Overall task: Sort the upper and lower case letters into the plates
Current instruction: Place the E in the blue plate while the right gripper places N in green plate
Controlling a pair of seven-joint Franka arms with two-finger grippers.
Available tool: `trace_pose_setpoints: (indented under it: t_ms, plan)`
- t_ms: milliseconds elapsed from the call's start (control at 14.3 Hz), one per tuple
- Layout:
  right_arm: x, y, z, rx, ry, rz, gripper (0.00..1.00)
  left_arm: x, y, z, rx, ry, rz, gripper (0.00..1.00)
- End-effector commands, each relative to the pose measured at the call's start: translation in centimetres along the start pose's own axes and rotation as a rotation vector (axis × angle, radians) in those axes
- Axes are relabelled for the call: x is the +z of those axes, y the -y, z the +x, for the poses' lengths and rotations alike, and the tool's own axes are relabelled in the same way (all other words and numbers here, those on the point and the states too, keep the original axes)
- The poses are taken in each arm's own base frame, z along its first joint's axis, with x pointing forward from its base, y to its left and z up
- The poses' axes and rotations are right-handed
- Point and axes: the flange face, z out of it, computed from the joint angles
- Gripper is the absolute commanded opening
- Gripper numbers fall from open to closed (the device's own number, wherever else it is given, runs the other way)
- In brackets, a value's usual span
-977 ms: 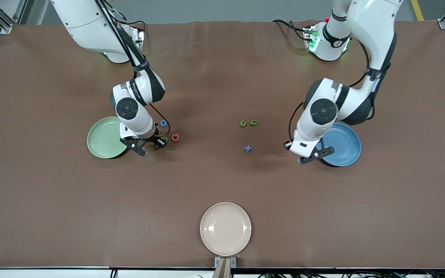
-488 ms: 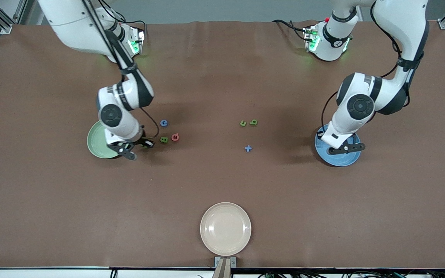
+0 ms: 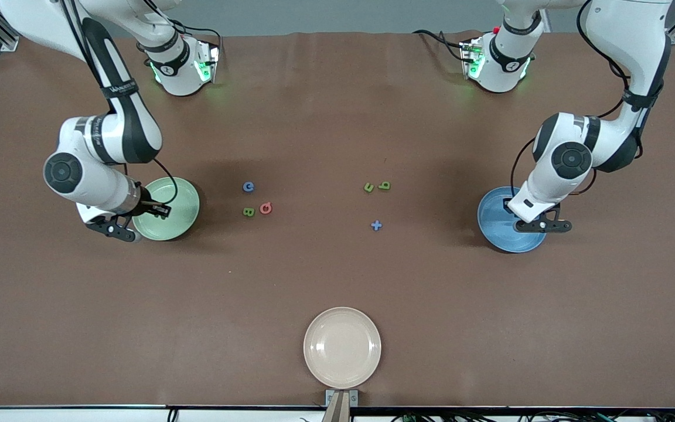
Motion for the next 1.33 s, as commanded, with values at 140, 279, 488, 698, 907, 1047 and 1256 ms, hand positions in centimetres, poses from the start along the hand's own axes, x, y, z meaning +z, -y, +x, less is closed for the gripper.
trace_pose_setpoints:
  t_ms: [140, 279, 488, 698, 907, 1047, 1256]
  plan:
    - [4.8, -2.2, -4.1, -0.008, -0.001, 0.012, 0.01, 2.3, 1.2, -0.4, 0.035, -0.014, -0.004, 0.02]
    - [6.7, -2.8, -5.0, -0.008, -0.035, 0.02, 0.01, 2.7, 1.1, -0.5, 0.041, -0.009, -0.003, 0.03]
    - [7.5, -4.3, -4.7, -0.006, -0.043, 0.025, 0.02, 2.7, 1.0, -0.4, 0.043, -0.009, -0.003, 0.08]
    - [8.0, -4.7, -4.6, -0.007, -0.033, 0.02, 0.13, 1.9, 0.3, -0.1, 0.056, -0.025, -0.003, 0.91]
    - [7.8, -4.7, -4.6, -0.006, -0.029, 0.021, 1.0, -0.8, -2.9, 0.8, 0.084, -0.067, -0.012, 1.0]
    - [6.8, -3.7, -4.3, -0.013, -0.032, 0.022, 1.0, -2.8, -5.5, 1.5, 0.036, -0.063, -0.011, 1.0]
    - [2.8, 2.5, -3.9, -0.035, -0.031, 0.019, 1.0, -5.9, -11.4, 2.9, -0.098, -0.035, -0.016, 1.0]
